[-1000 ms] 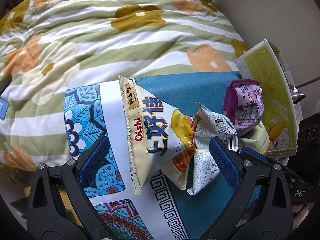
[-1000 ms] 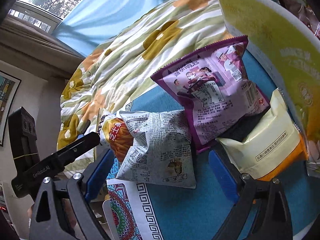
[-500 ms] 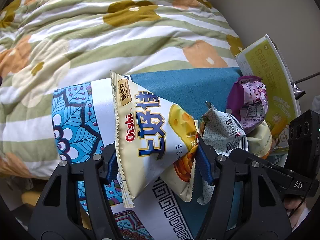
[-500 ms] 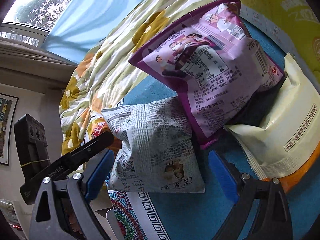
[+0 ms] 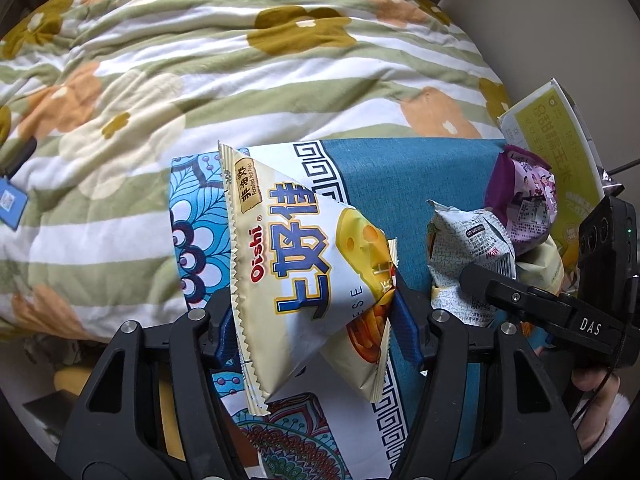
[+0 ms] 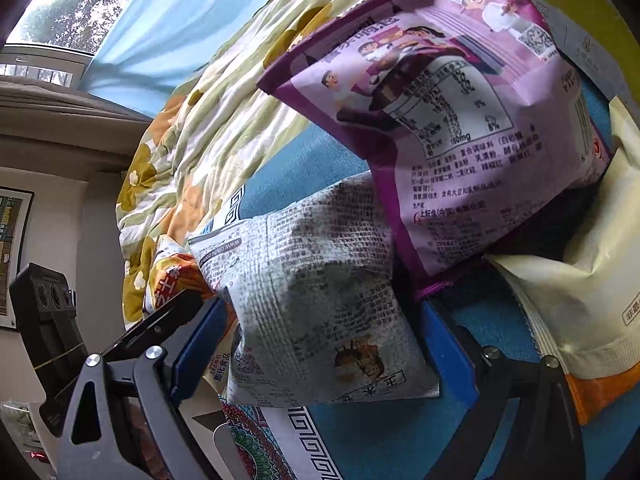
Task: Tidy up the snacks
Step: 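Grasp the Oishi chip bag with the left gripper while the right grasps the grey printed bag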
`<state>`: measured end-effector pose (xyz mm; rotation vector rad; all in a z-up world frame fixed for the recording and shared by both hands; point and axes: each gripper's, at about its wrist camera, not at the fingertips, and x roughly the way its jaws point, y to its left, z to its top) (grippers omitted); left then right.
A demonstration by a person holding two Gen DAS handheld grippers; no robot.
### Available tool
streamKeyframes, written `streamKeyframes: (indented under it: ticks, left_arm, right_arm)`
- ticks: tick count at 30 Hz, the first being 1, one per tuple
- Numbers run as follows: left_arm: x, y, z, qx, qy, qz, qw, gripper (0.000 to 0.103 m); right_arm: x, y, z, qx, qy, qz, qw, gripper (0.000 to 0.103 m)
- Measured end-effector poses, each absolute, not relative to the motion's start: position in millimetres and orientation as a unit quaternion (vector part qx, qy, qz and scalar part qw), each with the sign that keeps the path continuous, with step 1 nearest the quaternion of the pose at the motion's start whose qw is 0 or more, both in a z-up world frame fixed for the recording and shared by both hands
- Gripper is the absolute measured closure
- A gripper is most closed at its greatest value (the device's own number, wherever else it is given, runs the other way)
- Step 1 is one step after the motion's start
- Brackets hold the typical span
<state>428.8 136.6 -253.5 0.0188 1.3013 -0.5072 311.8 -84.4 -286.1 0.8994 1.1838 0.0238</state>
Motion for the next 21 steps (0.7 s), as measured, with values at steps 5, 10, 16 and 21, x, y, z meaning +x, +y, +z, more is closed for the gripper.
streamKeyframes:
  ticks: [5, 10, 16, 21]
  left_arm:
    - [425.1, 138.8, -252.0, 0.008, 0.597, -0.228, 0.769, 0.044]
    - [419.7, 141.4, -249.0, 0.017, 0.594, -0.218, 0.774, 0.044]
    - [408.8, 154.1, -238.0, 0.022, 0.586, -0.198, 0.786, 0.044]
    - [399.1, 167.5, -219.6, 0.02, 0.573, -0.179, 0.799, 0.044]
  right_arm:
    - [317.9, -75.1, -283.3, 0.382, 0.546, 0.015, 0.745, 0.009]
    - [321.0, -65.1, -283.5, 0.365, 0.557, 0.031, 0.746, 0.027]
    - [321.0, -52.4, -278.4, 0.332, 0.561, 0.05, 0.756, 0.042]
    - [319.3, -50.1, -270.1, 0.323, 0.555, 0.067, 0.764, 0.044]
